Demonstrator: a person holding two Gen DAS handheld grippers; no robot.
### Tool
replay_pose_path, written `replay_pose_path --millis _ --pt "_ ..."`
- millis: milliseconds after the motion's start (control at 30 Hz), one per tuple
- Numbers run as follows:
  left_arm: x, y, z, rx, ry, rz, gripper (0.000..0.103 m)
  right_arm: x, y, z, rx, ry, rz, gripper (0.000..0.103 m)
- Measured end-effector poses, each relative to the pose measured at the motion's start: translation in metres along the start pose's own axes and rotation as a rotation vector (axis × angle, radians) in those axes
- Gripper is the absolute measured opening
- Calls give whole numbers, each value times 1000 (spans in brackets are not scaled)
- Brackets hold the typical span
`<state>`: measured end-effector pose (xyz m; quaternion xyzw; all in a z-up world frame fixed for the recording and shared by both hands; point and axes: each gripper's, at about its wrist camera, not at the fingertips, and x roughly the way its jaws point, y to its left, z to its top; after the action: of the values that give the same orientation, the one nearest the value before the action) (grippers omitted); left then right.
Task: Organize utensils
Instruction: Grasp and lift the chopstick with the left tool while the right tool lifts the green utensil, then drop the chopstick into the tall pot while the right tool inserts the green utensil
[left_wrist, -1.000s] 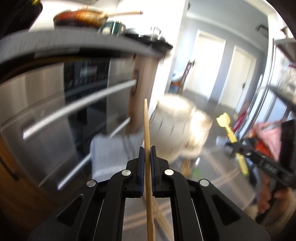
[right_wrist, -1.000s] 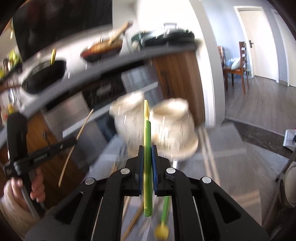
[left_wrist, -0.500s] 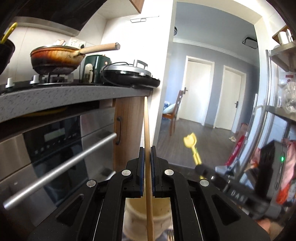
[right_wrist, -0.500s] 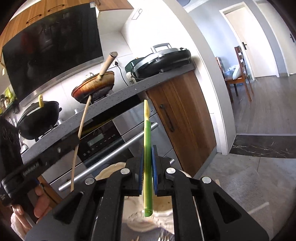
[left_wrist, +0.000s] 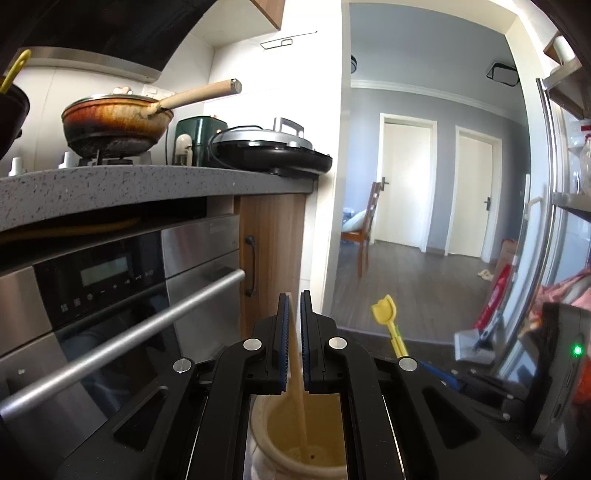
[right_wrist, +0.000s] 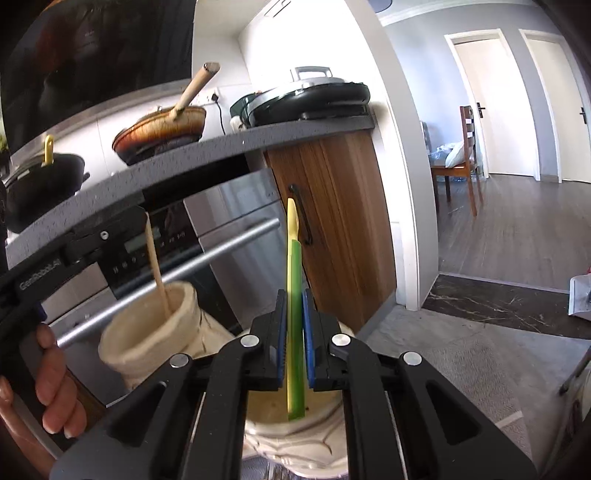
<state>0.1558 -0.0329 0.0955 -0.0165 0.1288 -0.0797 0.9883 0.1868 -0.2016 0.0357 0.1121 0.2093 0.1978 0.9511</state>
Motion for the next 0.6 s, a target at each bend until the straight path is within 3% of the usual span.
replay_pose_path --millis 300,467,600 --pt "-26 6 -9 25 29 -5 7 -15 -6 -10 10 32 13 8" --pt "-35 11 -13 21 44 1 17 -23 -7 -12 15 22 13 10" --pt "-43 15 -15 18 50 14 22 -29 -8 -10 22 -3 18 38"
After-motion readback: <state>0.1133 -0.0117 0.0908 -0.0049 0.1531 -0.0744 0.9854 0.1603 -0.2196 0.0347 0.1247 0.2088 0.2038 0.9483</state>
